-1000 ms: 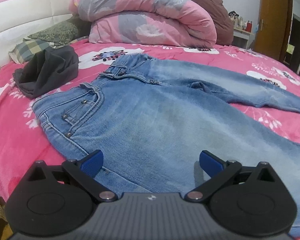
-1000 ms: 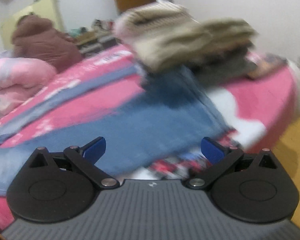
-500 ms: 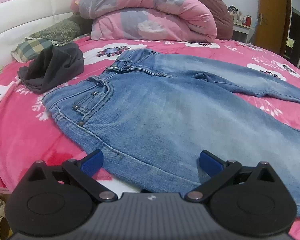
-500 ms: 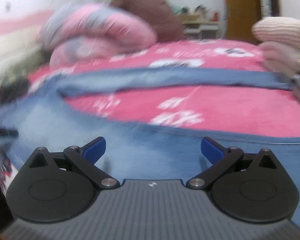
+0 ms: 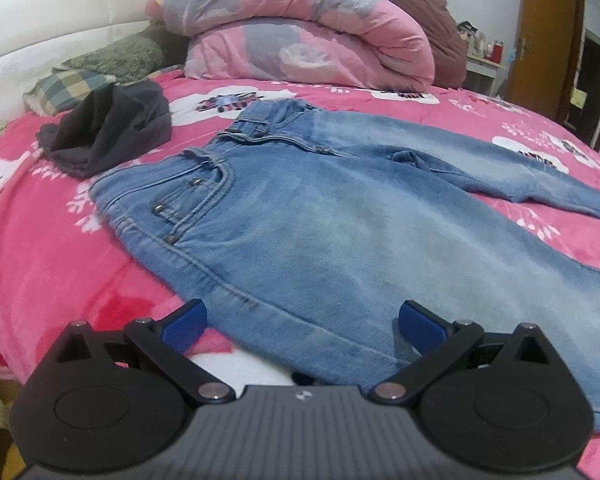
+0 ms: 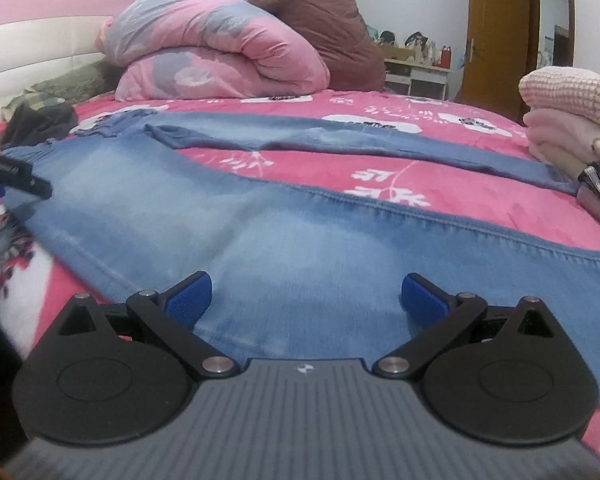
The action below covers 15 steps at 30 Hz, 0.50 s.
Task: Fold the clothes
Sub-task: 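Roll the right gripper and pinch the blue jeans leg hem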
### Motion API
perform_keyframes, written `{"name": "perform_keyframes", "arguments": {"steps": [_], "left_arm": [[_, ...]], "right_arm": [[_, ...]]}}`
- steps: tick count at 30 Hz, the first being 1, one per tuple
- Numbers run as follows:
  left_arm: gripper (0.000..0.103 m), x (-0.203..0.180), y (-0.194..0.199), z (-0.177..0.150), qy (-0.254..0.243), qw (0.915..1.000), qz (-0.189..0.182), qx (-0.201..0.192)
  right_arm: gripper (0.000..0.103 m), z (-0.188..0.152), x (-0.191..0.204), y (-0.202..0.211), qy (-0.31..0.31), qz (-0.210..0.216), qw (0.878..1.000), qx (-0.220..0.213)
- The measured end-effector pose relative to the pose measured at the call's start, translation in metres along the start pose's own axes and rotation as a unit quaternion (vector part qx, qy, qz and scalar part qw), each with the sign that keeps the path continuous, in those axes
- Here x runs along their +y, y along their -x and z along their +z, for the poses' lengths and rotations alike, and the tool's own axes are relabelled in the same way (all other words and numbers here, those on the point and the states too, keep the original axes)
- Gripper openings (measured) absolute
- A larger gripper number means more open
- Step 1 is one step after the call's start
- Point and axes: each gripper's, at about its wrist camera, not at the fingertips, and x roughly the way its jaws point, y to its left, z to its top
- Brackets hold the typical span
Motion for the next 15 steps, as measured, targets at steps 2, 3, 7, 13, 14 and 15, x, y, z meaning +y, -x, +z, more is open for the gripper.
{"name": "perform_keyframes", "arguments": {"steps": [2, 3, 7, 13, 14, 15], "left_arm": [[0.103, 0.005, 0.007, 0.001, 0.011, 0.9999, -0.002, 0.001], [0.103, 0.008, 0.01, 0.002, 0.016, 0.9999, -0.003, 0.002], [0.103, 0.018, 0.026, 0.009, 0.024, 0.9997, 0.006, -0.009], [0.103, 0.035, 0.041, 0.017, 0.057, 0.9981, 0.015, -0.018], [0.103, 0.037, 0.041, 0.017, 0.063, 0.9978, 0.013, -0.02], [0.103, 0.038, 0.041, 0.016, 0.067, 0.9975, 0.011, -0.021]], "right_arm": [[0.102, 0.001, -0.001, 0.006, -0.001, 0.011, 1.0, 0.008], [0.102, 0.002, -0.001, 0.008, -0.002, 0.017, 1.0, 0.013], [0.102, 0.004, -0.003, 0.02, -0.004, 0.039, 0.999, 0.03], [0.102, 0.02, -0.022, 0.029, -0.113, 0.154, 0.98, 0.054], [0.102, 0.022, -0.025, 0.026, -0.144, 0.182, 0.971, 0.063], [0.102, 0.024, -0.029, 0.021, -0.183, 0.212, 0.957, 0.076]]}}
